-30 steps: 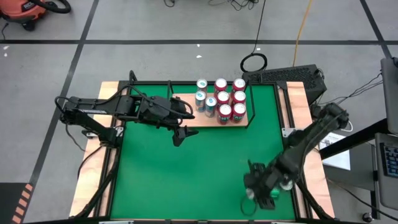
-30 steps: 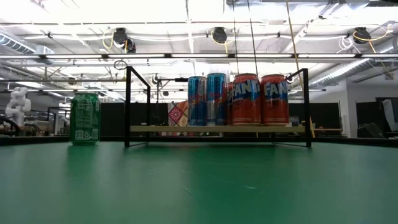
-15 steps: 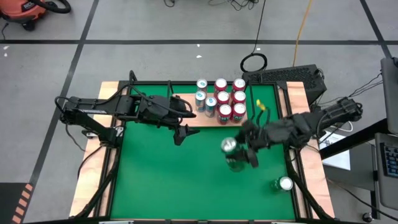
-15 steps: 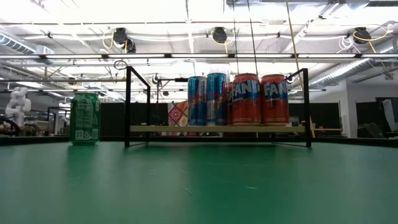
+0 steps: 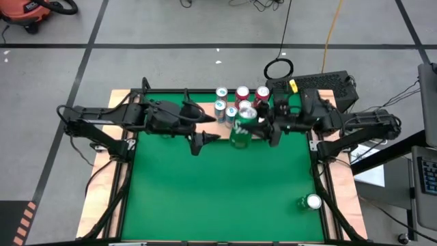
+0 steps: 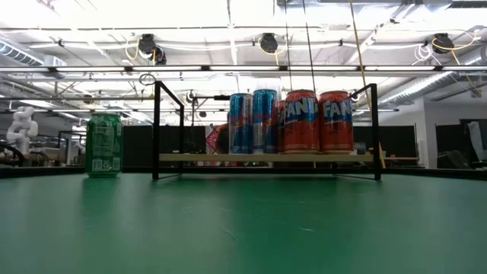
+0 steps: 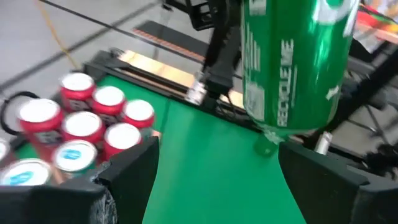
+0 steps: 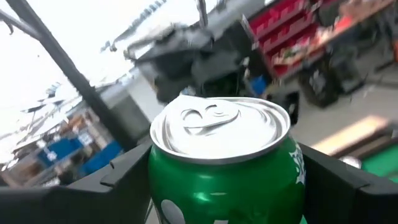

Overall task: Place canned beverage on shelf
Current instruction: Put the green soda can on the shelf

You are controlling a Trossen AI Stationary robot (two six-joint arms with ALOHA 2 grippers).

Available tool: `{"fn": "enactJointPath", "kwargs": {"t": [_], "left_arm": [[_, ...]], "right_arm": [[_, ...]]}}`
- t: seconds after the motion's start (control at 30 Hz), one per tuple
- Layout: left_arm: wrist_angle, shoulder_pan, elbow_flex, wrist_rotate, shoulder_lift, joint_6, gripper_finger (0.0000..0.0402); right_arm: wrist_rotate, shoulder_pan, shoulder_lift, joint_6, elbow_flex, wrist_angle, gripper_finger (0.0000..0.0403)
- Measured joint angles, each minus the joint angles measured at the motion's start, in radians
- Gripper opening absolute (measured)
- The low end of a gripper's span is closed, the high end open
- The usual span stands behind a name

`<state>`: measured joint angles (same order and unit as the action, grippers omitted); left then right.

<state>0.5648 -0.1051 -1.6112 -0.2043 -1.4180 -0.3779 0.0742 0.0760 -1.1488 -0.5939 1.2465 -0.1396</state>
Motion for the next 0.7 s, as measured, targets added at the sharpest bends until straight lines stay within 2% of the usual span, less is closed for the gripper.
{"fn": "enactJointPath", "kwargs": {"t": [0.13, 0.27, 0.5, 0.7], "left_arm": [[-0.012, 0.007, 0.0, -0.044, 0.038, 0.001, 0.0329], [-0.019, 0.035, 0.0, -0.037, 0.077, -0.001, 0.0329], [-0.093, 0.118, -0.001, 0.088, 0.105, -0.009, 0.0329], [-0.105, 0.155, -0.001, 0.114, 0.099, -0.009, 0.0329]], "right_arm": [[0.004, -0.059, -0.001, 0.034, 0.002, -0.047, 0.0297], [0.008, -0.112, -0.014, 0.06, 0.001, -0.113, 0.0298], [0.003, -0.168, -0.059, 0.086, 0.003, -0.225, 0.0299], [0.001, -0.167, -0.106, 0.09, 0.001, -0.218, 0.0299]]}}
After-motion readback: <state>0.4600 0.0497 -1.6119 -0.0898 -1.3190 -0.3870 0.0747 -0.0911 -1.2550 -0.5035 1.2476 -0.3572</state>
